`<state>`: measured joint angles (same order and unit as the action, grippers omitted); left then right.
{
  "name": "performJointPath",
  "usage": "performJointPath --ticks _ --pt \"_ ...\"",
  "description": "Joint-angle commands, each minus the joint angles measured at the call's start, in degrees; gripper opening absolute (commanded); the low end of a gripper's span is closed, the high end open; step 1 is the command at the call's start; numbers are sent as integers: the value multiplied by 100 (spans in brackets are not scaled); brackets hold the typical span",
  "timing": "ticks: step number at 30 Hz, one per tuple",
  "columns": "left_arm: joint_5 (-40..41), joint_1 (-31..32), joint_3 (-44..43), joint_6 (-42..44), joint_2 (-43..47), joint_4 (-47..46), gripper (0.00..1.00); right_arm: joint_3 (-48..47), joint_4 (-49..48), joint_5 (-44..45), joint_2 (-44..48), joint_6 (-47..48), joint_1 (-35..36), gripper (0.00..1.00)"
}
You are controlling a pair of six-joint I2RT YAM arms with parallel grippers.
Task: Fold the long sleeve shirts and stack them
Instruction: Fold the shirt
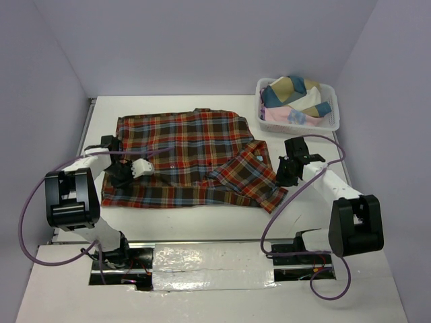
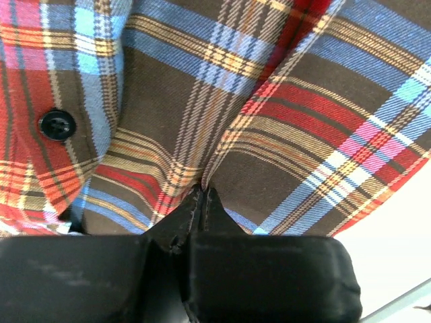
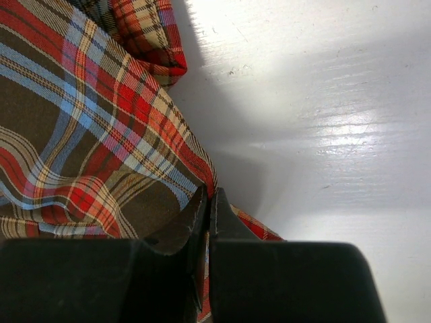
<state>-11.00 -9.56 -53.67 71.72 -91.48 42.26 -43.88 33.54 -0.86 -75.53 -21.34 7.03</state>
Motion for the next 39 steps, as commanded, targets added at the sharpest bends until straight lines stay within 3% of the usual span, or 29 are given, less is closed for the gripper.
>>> performJointPath --ticks 1,15,27,39 --pt "-156 7 -65 61 -36 343 0 -33 3 60 223 69 0 0" --pt "-297 -195 -741 8 131 1144 0 -200 -5 -239 750 350 18 0" --pt "-77 -292 -1339 -378 209 1092 0 -745 -119 -748 1786 456 44 0" --pt "-139 -362 -1735 -941 139 679 0 -1825 -462 -1039 1814 315 44 0"
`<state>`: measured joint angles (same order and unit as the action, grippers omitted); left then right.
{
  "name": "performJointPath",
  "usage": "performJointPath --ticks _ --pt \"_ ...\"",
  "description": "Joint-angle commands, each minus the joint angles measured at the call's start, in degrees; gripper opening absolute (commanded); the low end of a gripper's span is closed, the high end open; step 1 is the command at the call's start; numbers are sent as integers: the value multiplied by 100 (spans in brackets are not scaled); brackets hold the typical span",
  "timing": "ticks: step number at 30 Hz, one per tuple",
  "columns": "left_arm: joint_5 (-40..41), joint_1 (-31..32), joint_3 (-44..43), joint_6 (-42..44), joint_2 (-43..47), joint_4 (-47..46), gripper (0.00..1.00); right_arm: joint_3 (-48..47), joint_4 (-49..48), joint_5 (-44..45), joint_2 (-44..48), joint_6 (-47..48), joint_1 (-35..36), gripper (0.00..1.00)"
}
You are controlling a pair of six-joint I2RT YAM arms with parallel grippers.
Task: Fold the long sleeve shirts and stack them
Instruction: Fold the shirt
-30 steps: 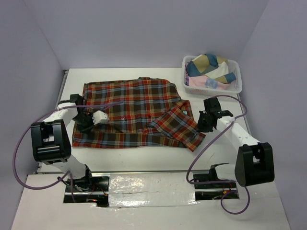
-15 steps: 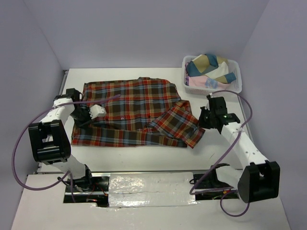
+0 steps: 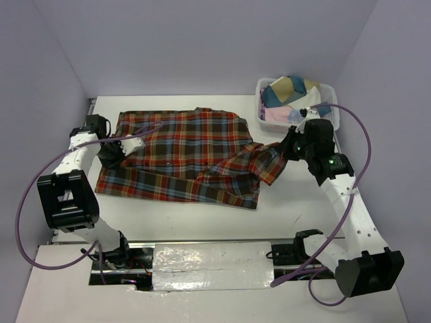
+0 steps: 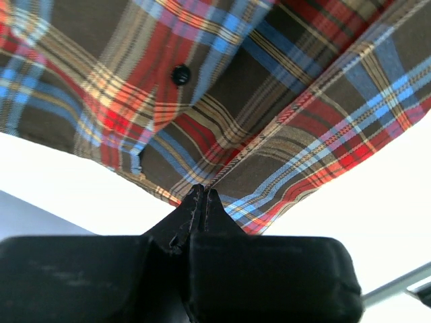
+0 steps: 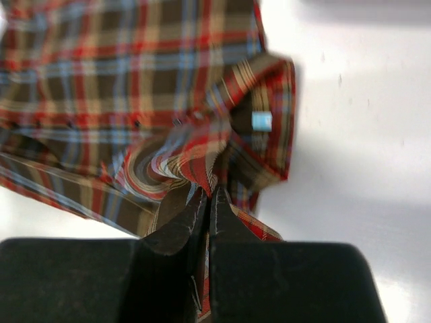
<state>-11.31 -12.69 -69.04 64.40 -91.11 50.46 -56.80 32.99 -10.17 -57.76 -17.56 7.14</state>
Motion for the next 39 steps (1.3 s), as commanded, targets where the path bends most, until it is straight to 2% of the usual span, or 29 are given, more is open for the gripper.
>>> performJointPath --ticks 1,17,27,39 --pt "-91 -50 -207 -287 94 -194 0 -639 -503 -134 19 -72 33 0" --pt "147 -50 -225 -964 -337 -958 0 -2046 -1146 -318 -1290 -2 174 0" --pt "375 -50 -242 -1281 -574 -1363 0 -2836 -1111 199 -1967 95 411 0" --pt "454 -14 -180 -1553 -733 -1776 0 -3215 -1216 244 -2389 139 525 0"
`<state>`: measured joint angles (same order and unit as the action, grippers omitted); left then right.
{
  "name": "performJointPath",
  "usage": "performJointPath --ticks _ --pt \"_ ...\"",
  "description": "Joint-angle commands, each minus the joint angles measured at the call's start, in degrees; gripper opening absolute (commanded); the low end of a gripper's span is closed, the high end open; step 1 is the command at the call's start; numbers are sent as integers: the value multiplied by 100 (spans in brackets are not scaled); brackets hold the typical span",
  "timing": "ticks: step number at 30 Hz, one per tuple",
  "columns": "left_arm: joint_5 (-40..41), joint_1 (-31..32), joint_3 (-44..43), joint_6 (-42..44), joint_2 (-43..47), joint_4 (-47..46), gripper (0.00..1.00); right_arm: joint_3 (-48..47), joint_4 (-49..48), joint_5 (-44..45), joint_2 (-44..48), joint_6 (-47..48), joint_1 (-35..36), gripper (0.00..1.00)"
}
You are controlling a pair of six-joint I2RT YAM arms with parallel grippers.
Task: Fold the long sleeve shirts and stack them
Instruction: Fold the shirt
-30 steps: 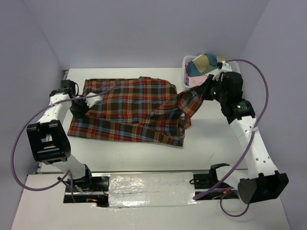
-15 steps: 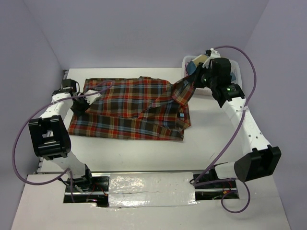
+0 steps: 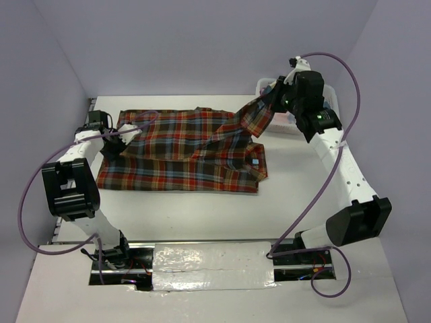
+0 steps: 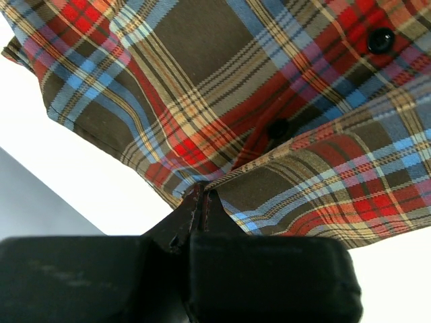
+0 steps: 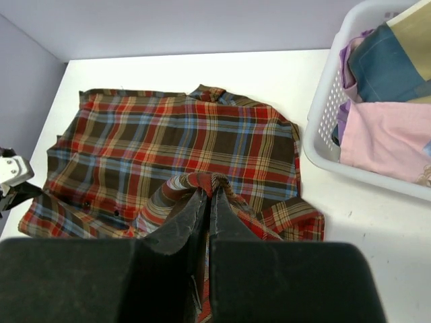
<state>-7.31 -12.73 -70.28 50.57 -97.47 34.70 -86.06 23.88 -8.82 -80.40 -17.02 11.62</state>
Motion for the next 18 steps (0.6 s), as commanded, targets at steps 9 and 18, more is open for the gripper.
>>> performJointPath --ticks 9,18 --pt "222 139 50 -477 -299 -482 44 -95 -244 319 -450 -65 428 0" --pt "-1395 699 -1319 -960 368 -34 64 -359 625 249 -556 -731 816 0"
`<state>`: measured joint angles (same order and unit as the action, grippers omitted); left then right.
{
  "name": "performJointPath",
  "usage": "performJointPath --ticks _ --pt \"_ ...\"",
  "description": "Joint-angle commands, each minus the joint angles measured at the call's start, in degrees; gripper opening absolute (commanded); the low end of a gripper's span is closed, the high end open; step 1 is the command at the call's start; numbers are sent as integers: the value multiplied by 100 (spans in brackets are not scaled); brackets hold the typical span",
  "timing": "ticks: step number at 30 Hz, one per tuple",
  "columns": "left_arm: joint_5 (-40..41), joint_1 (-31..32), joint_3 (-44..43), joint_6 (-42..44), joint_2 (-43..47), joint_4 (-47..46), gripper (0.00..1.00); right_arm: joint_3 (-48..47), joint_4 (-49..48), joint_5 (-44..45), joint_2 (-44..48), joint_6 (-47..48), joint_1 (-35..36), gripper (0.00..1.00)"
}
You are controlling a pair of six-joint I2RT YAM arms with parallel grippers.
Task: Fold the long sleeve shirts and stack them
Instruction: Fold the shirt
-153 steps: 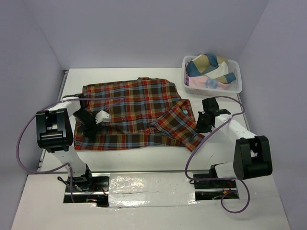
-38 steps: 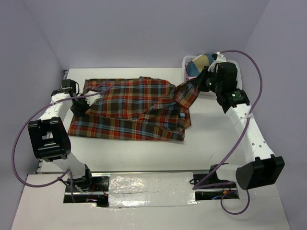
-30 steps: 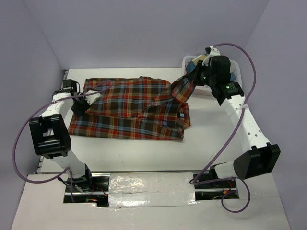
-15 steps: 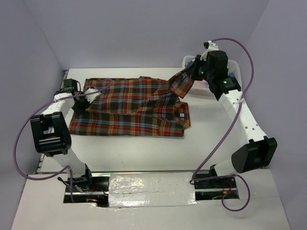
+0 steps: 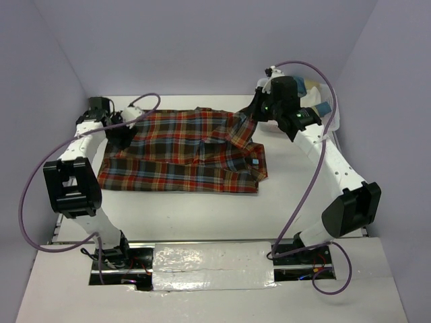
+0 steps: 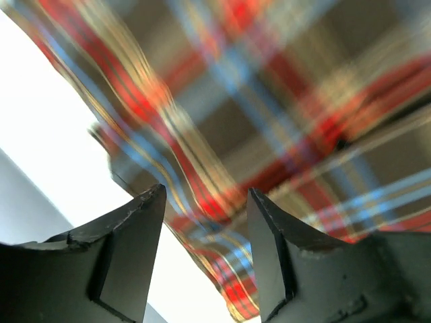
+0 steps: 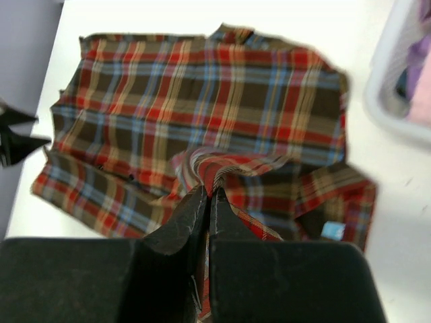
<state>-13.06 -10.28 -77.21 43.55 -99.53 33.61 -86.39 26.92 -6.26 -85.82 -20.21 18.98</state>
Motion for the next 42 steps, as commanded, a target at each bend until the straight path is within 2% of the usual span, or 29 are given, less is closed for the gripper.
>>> performJointPath --ticks 1,4,5,7,8,10,13,14,16,17,21,25,26,31,34,36,38,39,42 --pt "-865 614 -716 -285 601 207 64 -300 410 -41 -14 -527 88 0" --pt "-1242 1361 -970 -93 627 523 63 -29 639 -269 13 -1018 71 0" --pt "-1478 1702 -1015 221 619 777 63 86 683 -349 74 -1142 70 0" --pt "-1725 2011 -1068 687 662 1094 63 709 447 -761 266 -1555 70 0" --pt "-1796 2265 -1051 1195 776 1156 63 1225 89 -1076 355 -1722 62 0" --pt "-1963 2469 -937 1585 960 1105 64 1667 -229 -1254 530 -2188 70 0" --pt "-2218 2943 -227 2182 1592 193 70 2309 -783 -1377 732 -2714 106 0" --pt "-2062 3327 333 2271 1960 -584 71 2607 -1132 -1430 794 -2838 114 0" --pt "-1807 3760 907 2447 2287 -1379 72 2820 -1355 -1466 944 -3111 114 0" --pt "-1727 4118 1466 2752 2558 -1975 75 2951 -1451 -1431 997 -3147 97 0" --pt "-1569 4806 2613 3168 2781 -3172 83 3268 -1672 -1395 1173 -3349 114 0" --pt "-1331 5298 2887 2538 2413 -3922 88 3506 -1786 -1413 1322 -3464 97 0" --pt "-1287 5361 2870 2405 2255 -3993 95 3584 -1813 -1404 1340 -3472 106 0" --pt "-409 5721 3045 1737 1771 -5099 95 3726 -1901 -1404 1445 -3543 106 0" --pt "39 5792 3019 1386 1595 -5486 92 3770 -1918 -1422 1445 -3569 97 0" --pt "216 5845 3071 1375 1498 -5715 86 3814 -1971 -1465 1445 -3587 114 0" --pt "94 5862 3150 1384 1445 -5812 75 3840 -2032 -1501 1419 -3613 114 0" --pt "58 5871 3177 1376 1436 -5839 60 3840 -2032 -1509 1393 -3613 114 0" --pt "40 5889 3151 1192 1462 -5866 27 3840 -1989 -1518 1358 -3578 97 0"
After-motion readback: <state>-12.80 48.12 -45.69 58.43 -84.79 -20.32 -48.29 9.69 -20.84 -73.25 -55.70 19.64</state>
